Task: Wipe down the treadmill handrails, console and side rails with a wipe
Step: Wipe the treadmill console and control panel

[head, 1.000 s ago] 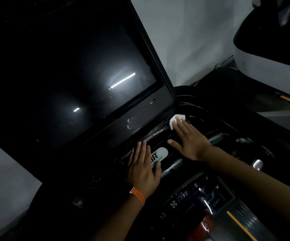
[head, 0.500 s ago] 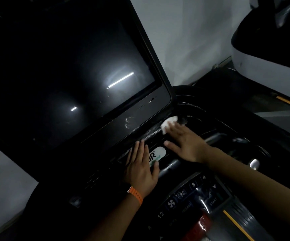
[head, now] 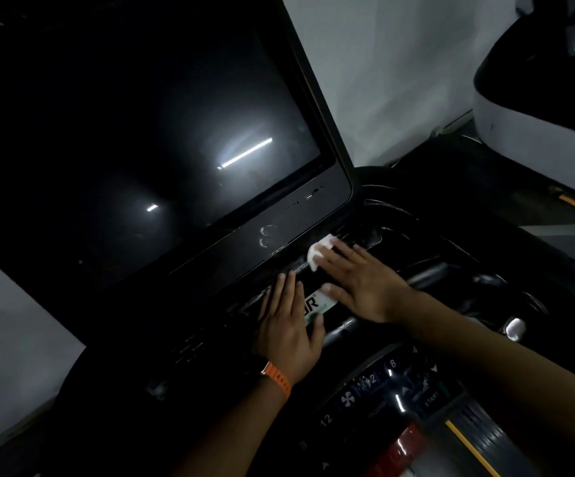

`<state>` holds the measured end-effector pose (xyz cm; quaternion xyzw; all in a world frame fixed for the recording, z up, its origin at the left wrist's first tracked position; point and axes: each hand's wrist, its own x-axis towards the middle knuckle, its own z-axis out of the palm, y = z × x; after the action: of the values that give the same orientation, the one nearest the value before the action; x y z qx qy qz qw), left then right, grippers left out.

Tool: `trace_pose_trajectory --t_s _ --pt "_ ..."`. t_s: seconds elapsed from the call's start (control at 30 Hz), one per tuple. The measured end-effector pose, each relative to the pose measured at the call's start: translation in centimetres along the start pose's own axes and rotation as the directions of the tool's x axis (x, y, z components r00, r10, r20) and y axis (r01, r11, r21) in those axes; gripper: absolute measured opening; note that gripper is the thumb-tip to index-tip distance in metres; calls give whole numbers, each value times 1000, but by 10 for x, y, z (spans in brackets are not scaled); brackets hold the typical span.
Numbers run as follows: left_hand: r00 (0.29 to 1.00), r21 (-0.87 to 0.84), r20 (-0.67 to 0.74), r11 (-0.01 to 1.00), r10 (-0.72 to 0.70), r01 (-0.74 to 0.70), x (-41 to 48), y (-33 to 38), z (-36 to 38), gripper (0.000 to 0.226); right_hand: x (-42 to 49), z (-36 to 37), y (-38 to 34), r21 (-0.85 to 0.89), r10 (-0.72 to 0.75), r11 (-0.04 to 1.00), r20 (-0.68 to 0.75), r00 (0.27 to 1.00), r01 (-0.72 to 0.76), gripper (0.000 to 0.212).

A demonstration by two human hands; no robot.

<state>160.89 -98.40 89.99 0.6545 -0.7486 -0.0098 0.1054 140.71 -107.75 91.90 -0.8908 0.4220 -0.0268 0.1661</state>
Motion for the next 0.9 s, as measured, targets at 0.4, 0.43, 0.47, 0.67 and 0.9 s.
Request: trace_pose_trajectory --t_s 0.4,0.43,0.47,0.67,0.9 --pt "1000 -9 -2 1000 -4 4 2 0 -2 72 -4 -7 -9 167 120 984 -417 901 -54 73" --pt "1000 -11 0 1000 -6 6 2 0 -2 72 0 -9 -11 156 104 987 -461 881 -34 71" --pt "1000 -12 4 1000 -7 7 2 0 -1 72 6 -11 -13 155 95 988 -486 869 -21 70" --pt "1000 -31 15 999 -8 9 3 0 0 73 42 -8 -25 4 18 1000 -479 877 -18 81" --pt "998 -37 -61 999 8 -11 1 1 3 70 49 -17 6 80 171 985 -556 813 -152 81"
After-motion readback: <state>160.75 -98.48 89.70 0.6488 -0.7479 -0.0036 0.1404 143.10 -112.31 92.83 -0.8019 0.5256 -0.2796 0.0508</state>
